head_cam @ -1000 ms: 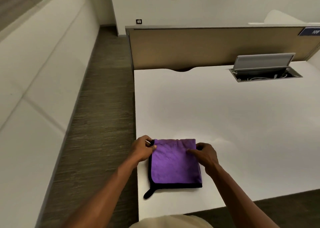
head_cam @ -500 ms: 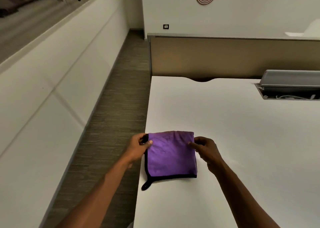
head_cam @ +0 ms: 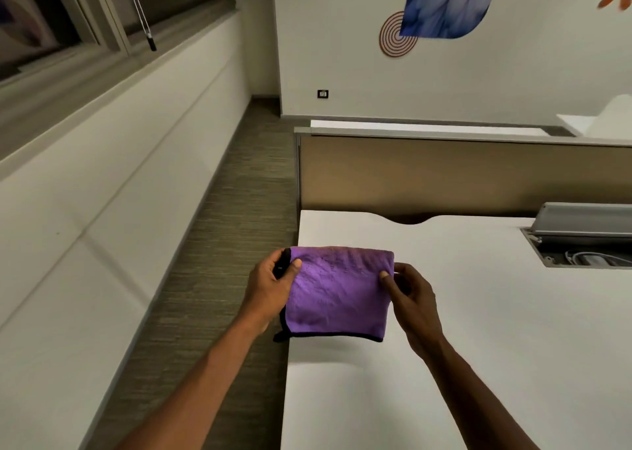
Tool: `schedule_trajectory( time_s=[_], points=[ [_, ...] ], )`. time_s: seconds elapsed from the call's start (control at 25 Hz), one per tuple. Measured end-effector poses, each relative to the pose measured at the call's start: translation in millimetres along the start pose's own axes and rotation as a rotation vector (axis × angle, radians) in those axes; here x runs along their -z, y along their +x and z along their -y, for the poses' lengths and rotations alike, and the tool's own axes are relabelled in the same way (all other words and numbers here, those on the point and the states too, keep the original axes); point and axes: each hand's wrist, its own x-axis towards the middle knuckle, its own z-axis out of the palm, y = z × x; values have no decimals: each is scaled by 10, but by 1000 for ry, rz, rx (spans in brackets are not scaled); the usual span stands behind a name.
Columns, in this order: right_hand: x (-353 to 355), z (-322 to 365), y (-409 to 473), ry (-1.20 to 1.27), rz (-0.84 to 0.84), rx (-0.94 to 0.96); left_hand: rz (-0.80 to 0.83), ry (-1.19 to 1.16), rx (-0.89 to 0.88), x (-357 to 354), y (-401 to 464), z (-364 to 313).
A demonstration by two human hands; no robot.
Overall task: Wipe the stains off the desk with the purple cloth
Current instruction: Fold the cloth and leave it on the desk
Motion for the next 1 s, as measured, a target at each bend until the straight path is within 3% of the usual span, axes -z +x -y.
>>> schedule_trajectory(
  time_s=[0.12,0.32,0.56,0.84,1.0],
  points=[
    [-144,39,516,6,-22,-39,-13,45,27,-15,596,-21],
    [-387,-129,1272,30,-36,-181,77,77,270,-27,1462,153],
    [-671,-497,2149,46,-71,-300,0,-213,433,-137,2320,396],
    [-840,-943,2752,-162,-134,-318,-69,-247,386,-253,2769,803],
    [-809,-1005,2749,-282,-163,-322,-75,-37,262,-332,2616,988]
  ],
)
